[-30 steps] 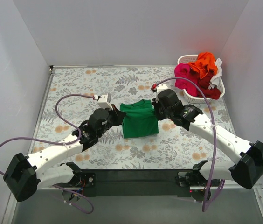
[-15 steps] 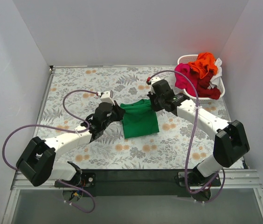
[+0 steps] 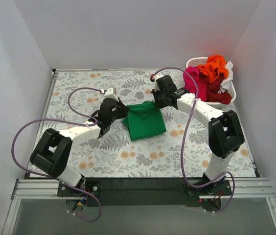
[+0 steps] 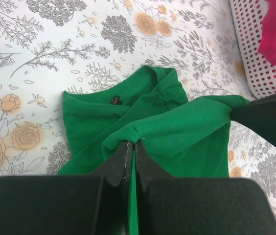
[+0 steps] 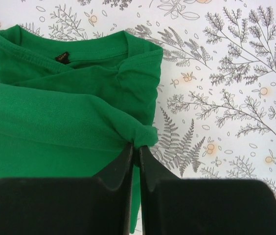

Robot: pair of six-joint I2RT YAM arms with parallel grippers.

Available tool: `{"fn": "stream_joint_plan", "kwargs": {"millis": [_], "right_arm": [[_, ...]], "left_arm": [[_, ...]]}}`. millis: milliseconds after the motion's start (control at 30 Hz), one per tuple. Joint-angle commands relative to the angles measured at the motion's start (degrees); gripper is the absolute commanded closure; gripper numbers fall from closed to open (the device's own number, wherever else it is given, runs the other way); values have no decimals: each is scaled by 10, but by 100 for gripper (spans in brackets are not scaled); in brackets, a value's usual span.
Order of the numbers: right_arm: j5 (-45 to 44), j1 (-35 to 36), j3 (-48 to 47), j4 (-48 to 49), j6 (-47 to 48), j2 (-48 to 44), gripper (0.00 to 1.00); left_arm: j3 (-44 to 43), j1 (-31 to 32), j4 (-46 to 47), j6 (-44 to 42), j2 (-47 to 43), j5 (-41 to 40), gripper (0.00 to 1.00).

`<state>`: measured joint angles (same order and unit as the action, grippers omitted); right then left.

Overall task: Fold and stack the t-shirts
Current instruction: Fold the tshirt

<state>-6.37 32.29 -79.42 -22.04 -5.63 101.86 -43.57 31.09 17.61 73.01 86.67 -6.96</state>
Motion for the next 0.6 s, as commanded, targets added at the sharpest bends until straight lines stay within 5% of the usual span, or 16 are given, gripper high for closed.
{"fn": "stream_joint_plan", "kwargs": {"millis": [0,400,467,533,567], "right_arm": [[5,-14,-43,17,18,22,99],[26,-27,-140,17,17,109,96],[20,-28,-153,17,11,118,71],[15,-29,-165,17,1,115,59],[10,-32,-166,17,-2,104,42]], "left_arm": [[-29,-23,16,-9,22,8,100],[-49,-48,-12,-1,56,-32,100],[-64,-54,-40,8,66,-55,100],[-86,-60,-65,15,76,-69,98],[-90,-65,-78,15,75,-85,76]]}}
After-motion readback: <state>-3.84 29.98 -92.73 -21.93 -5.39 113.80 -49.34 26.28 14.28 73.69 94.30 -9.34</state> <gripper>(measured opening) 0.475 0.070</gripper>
